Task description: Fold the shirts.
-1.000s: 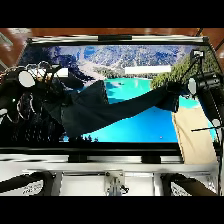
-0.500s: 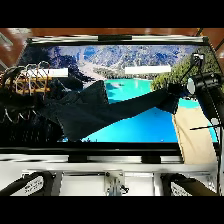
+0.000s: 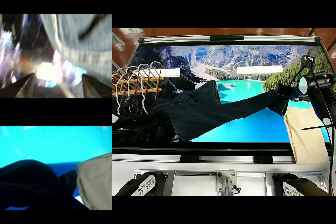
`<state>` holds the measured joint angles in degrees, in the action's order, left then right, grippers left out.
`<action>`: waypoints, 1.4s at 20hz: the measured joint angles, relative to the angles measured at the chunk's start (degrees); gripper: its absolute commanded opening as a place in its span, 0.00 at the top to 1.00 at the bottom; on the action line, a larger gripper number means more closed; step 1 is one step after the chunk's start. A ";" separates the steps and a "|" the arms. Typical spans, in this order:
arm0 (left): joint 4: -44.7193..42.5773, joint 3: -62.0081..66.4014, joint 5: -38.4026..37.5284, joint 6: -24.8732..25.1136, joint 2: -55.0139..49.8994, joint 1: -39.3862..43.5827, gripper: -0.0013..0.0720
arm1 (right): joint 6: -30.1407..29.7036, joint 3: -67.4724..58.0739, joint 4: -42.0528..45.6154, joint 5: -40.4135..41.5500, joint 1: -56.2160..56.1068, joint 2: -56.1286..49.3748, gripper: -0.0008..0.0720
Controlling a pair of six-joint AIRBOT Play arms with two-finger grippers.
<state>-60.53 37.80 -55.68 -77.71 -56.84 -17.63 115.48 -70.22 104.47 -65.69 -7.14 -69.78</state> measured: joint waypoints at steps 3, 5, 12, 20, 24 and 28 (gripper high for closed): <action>3.21 -1.16 7.13 0.35 -4.11 3.72 0.00 | 0.00 0.00 -0.24 0.09 0.00 0.00 0.86; 4.31 -0.94 11.19 0.42 -7.32 6.64 0.24 | 0.00 0.00 -0.37 0.17 0.00 0.00 0.86; 5.16 9.03 13.03 2.75 -11.39 11.19 0.87 | -0.04 -1.33 0.83 0.04 0.00 0.00 0.86; -1.42 54.27 -10.23 4.00 -6.93 10.12 0.87 | -2.19 -26.10 3.52 -0.61 -0.09 0.13 0.86; -2.10 78.99 -15.32 0.42 -5.46 10.03 0.87 | -3.19 -40.98 3.98 -0.31 -0.11 2.43 0.86; -2.47 83.32 -17.86 -2.71 -0.50 10.01 0.87 | -3.58 -46.64 4.15 0.15 -0.11 8.61 0.86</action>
<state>-63.00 121.12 -73.54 -80.42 -57.34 -7.62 111.90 -116.86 108.62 -65.54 -7.25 -61.17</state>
